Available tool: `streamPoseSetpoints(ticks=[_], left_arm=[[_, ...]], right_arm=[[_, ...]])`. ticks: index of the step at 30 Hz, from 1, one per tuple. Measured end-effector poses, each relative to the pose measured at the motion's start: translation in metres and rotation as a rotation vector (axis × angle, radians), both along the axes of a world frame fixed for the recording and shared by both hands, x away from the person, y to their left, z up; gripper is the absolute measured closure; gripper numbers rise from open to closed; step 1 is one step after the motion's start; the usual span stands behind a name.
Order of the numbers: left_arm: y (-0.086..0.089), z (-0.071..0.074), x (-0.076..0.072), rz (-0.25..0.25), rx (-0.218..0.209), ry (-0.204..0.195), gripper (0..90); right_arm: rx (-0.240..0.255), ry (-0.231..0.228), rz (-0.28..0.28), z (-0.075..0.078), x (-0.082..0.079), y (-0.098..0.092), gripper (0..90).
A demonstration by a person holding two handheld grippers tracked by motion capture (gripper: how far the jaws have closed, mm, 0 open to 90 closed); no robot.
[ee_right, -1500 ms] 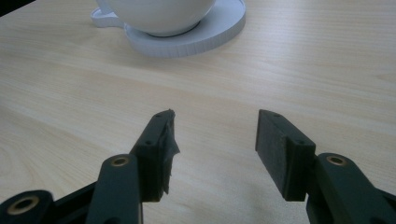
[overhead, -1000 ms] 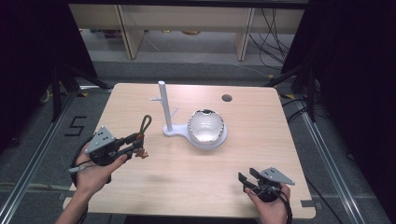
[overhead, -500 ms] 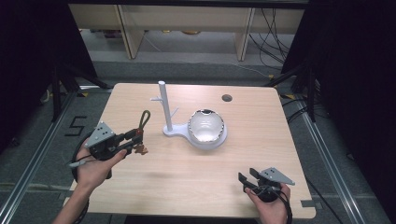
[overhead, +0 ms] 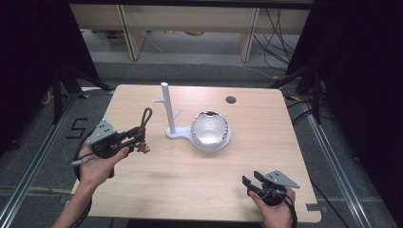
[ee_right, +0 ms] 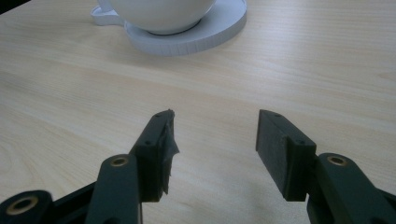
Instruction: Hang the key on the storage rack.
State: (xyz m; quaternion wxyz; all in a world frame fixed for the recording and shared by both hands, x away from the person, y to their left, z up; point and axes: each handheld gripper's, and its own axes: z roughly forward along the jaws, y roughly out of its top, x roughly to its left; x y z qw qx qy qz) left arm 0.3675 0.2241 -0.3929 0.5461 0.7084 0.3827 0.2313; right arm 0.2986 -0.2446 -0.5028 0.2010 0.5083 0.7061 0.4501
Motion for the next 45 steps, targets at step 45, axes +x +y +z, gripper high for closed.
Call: streamPoseSetpoints(ticks=[45], left_arm=[[-0.003,-0.002,0.042,0.031,-0.006,0.070,68.4]], right_arm=[[-0.004,0.001,0.000,0.000,0.000,0.000,47.6]])
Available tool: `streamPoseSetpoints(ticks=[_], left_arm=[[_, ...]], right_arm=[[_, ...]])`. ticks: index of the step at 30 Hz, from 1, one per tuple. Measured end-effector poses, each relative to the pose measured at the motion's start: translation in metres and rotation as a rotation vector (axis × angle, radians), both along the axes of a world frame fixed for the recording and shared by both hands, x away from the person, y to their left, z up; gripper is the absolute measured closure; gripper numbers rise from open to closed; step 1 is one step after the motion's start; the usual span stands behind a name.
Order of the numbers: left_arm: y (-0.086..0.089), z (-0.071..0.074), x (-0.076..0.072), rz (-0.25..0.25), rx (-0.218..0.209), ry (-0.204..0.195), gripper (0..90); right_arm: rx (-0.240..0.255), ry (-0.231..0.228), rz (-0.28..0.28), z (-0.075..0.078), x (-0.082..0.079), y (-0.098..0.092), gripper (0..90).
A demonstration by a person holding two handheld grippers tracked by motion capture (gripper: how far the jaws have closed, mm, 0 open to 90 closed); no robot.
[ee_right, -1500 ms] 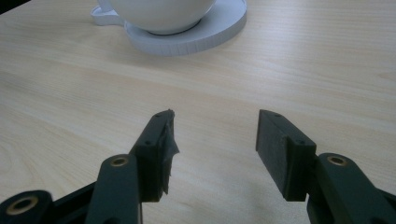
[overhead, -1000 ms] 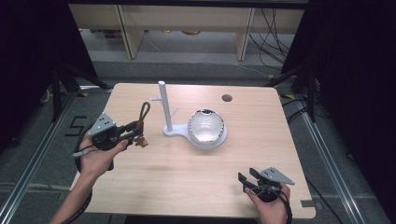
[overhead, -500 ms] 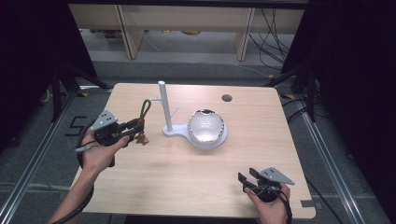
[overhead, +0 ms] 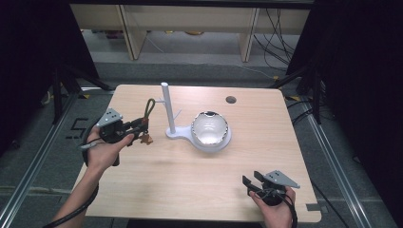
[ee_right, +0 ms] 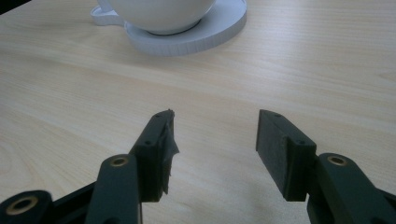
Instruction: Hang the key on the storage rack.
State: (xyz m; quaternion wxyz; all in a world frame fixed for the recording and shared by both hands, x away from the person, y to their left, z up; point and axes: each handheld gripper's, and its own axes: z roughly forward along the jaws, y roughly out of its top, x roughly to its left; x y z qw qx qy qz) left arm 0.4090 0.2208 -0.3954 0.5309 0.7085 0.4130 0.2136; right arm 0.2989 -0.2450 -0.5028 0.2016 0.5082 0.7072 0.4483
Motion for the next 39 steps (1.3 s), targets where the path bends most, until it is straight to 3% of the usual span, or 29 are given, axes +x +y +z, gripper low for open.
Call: streamPoseSetpoints(ticks=[6,7,12,13,16,18,22,23,24,25,29,30,34,35,39], left_arm=[[-0.001,-0.001,0.005,0.002,0.004,0.009,68.3],[-0.001,-0.001,0.006,0.002,0.003,0.010,68.3],[-0.002,-0.003,0.010,0.010,0.003,0.023,68.3],[-0.002,-0.004,0.011,0.010,0.001,0.024,68.3],[-0.002,-0.005,0.013,0.015,0.000,0.030,68.3],[-0.002,-0.006,0.014,0.015,0.003,0.031,68.3],[-0.002,-0.006,0.017,0.018,-0.001,0.036,68.3],[-0.002,-0.007,0.017,0.019,0.000,0.038,68.2],[-0.002,-0.007,0.018,0.021,-0.002,0.040,68.2],[-0.003,-0.008,0.019,0.022,-0.004,0.041,68.2],[-0.003,-0.010,0.021,0.025,-0.007,0.051,68.2],[-0.003,-0.010,0.022,0.027,-0.008,0.054,68.2],[-0.004,-0.011,0.024,0.028,-0.010,0.059,68.1],[-0.004,-0.011,0.024,0.029,-0.011,0.060,68.2],[-0.006,-0.012,0.027,0.031,-0.012,0.064,68.1]], right_arm=[[-0.019,0.000,-0.009,0.000,0.000,0.001,47.6],[0.011,0.041,-0.035,0.002,-0.003,0.004,47.6],[-0.002,0.016,-0.023,0.001,-0.002,0.002,47.6],[-0.020,-0.006,-0.008,0.000,0.000,0.000,47.7],[-0.022,-0.006,-0.006,0.000,0.000,0.000,47.6],[0.010,0.038,-0.032,0.001,-0.003,0.003,47.6],[0.008,0.028,-0.027,0.001,-0.003,0.003,47.6],[-0.014,0.001,-0.009,0.000,0.000,0.001,47.6],[-0.019,0.001,-0.008,0.000,0.000,0.000,47.6],[0.010,0.036,-0.031,0.001,-0.003,0.003,47.6],[0.003,0.027,-0.026,0.001,-0.003,0.003,47.6],[-0.027,-0.008,-0.008,0.001,-0.001,0.000,47.6],[-0.028,-0.008,-0.008,0.001,-0.001,0.000,47.6],[0.005,0.028,-0.024,0.001,-0.003,0.003,47.6],[-0.011,0.001,-0.005,0.001,-0.001,0.001,47.6]])
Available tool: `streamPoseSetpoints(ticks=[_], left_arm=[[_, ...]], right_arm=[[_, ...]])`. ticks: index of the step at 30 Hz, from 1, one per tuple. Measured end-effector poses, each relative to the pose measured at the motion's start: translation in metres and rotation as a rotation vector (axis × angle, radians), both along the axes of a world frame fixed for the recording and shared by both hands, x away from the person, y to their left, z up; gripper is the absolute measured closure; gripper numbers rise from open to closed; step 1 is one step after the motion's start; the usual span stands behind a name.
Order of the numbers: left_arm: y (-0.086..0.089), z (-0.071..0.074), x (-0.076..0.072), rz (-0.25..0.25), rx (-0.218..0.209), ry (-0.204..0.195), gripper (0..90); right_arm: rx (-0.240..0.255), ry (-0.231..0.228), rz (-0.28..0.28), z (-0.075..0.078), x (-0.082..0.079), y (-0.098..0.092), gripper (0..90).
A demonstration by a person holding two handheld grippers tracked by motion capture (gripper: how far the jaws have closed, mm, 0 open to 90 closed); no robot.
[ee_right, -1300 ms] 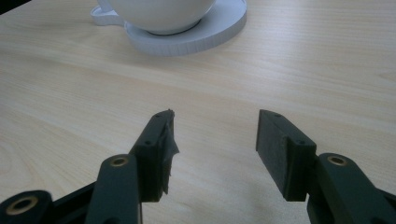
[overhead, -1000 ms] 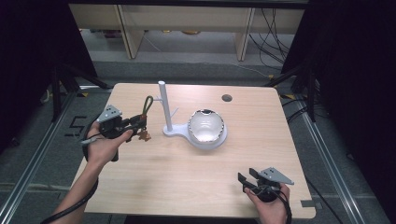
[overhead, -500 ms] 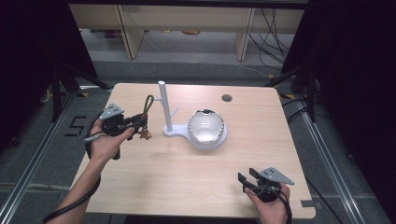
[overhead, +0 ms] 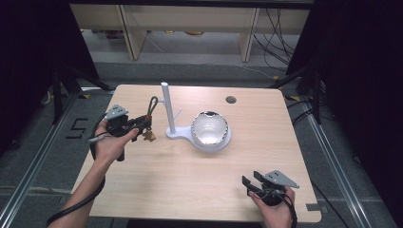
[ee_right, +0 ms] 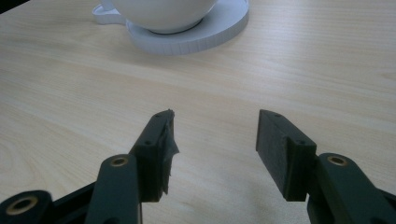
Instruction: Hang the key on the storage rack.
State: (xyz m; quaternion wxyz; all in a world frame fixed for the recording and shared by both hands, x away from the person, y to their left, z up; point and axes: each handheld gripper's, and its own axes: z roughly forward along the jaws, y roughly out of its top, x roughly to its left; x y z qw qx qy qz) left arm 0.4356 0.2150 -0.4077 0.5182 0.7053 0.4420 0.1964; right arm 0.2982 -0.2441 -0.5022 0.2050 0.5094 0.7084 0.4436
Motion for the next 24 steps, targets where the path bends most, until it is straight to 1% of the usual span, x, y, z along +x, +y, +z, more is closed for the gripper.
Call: streamPoseSetpoints(ticks=[5,6,7,8,9,10,12,13,14,15,16,17,18,19,20,21,22,23,24], left_arm=[[-0.002,-0.001,0.002,0.001,-0.001,0.005,68.1],[-0.003,-0.002,0.003,0.001,-0.006,0.005,68.1],[-0.003,-0.002,0.003,0.000,-0.001,0.006,68.1],[-0.003,-0.002,0.004,-0.002,0.002,0.009,68.0],[-0.004,-0.003,0.004,0.000,0.000,0.009,68.0],[-0.005,-0.004,0.004,0.000,-0.002,0.012,68.0],[-0.006,-0.005,0.005,0.000,-0.002,0.014,68.0],[-0.006,-0.005,0.005,-0.001,0.001,0.016,68.0],[-0.007,-0.006,0.006,-0.004,0.000,0.017,68.0],[-0.008,-0.007,0.006,0.000,0.000,0.021,67.9],[-0.008,-0.007,0.007,-0.001,0.000,0.022,67.9],[-0.009,-0.008,0.007,-0.002,-0.001,0.021,67.9],[-0.010,-0.009,0.008,-0.002,0.001,0.023,67.9],[-0.010,-0.009,0.008,-0.004,0.001,0.024,67.9],[-0.011,-0.010,0.008,-0.004,0.001,0.024,67.8],[-0.012,-0.010,0.009,-0.003,0.002,0.025,67.8],[-0.012,-0.011,0.009,-0.004,0.003,0.023,67.7],[-0.013,-0.012,0.009,-0.004,0.004,0.025,67.7],[-0.014,-0.012,0.010,-0.004,0.005,0.025,67.7]], right_arm=[[-0.006,0.000,0.002,0.000,0.000,-0.001,47.6],[-0.001,0.009,-0.009,0.000,-0.001,0.000,47.6],[0.017,0.033,-0.023,0.001,-0.002,0.002,47.6],[0.009,0.022,-0.017,0.000,-0.001,0.001,47.6],[0.022,0.039,-0.026,0.001,-0.003,0.002,47.6],[0.023,0.041,-0.027,0.001,-0.003,0.002,47.6],[0.004,0.014,-0.011,0.000,-0.001,0.000,47.6],[0.004,0.016,-0.013,0.000,-0.001,0.001,47.6],[0.022,0.042,-0.028,0.001,-0.003,0.002,47.6],[-0.003,0.006,-0.005,0.000,0.000,0.000,47.6],[0.005,0.017,-0.012,0.000,-0.001,0.000,47.5],[-0.006,0.002,0.001,-0.001,0.000,-0.001,47.5],[0.009,0.023,-0.016,0.000,-0.002,0.001,47.5],[0.015,0.031,-0.021,0.000,-0.002,0.001,47.5],[-0.004,0.005,-0.003,-0.001,0.000,-0.001,47.5],[0.013,0.030,-0.021,0.000,-0.002,0.001,47.5],[0.022,0.042,-0.028,0.001,-0.003,0.002,47.5],[0.013,0.028,-0.018,0.000,-0.002,0.001,47.5],[0.011,0.028,-0.018,0.000,-0.002,0.001,47.5]])
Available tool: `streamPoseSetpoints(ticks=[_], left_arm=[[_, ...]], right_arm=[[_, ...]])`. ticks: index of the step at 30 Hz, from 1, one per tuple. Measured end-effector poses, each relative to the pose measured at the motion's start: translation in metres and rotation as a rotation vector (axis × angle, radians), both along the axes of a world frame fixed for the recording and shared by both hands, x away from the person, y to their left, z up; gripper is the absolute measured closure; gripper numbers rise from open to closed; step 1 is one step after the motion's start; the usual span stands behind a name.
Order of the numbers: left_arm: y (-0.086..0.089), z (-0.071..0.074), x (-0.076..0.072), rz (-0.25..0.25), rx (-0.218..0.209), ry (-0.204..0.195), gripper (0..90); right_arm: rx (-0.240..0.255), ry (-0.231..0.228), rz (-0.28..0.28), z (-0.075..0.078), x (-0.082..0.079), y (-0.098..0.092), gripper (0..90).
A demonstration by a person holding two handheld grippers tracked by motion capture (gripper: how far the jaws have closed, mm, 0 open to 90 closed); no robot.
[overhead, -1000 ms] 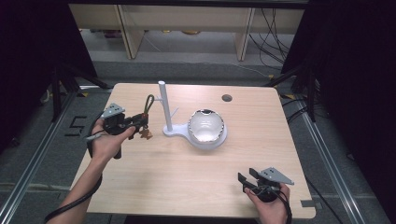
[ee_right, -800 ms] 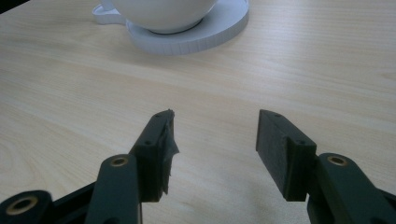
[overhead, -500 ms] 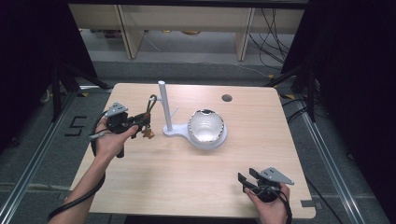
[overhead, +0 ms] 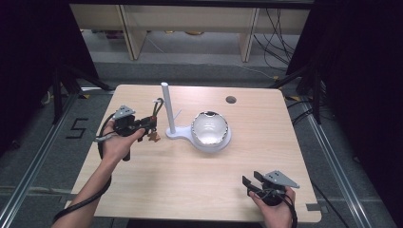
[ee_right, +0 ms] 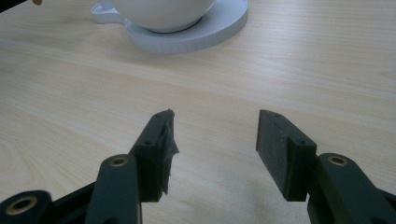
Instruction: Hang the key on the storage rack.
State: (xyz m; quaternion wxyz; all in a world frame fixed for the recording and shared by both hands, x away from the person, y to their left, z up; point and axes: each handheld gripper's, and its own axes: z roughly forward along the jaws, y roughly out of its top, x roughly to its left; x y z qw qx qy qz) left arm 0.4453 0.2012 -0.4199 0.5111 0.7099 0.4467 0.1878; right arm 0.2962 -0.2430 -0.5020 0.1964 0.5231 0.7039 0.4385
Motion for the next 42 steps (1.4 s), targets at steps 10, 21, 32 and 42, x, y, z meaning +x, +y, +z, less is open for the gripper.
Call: streamPoseSetpoints(ticks=[10,21,32,42], left_arm=[[-0.006,-0.005,0.004,0.006,0.021,-0.012,67.4],[-0.011,-0.009,0.009,0.010,0.052,-0.031,66.8],[-0.017,-0.013,0.012,0.005,0.085,-0.047,65.3],[-0.019,-0.012,0.012,0.009,0.116,-0.066,59.2]], right_arm=[[-0.012,-0.013,0.007,0.000,0.001,-0.001,47.5],[-0.013,-0.037,0.028,-0.002,0.003,-0.002,47.4],[-0.025,-0.035,0.021,-0.001,0.003,-0.002,47.4],[-0.005,-0.008,0.001,0.000,0.000,0.000,47.2]])
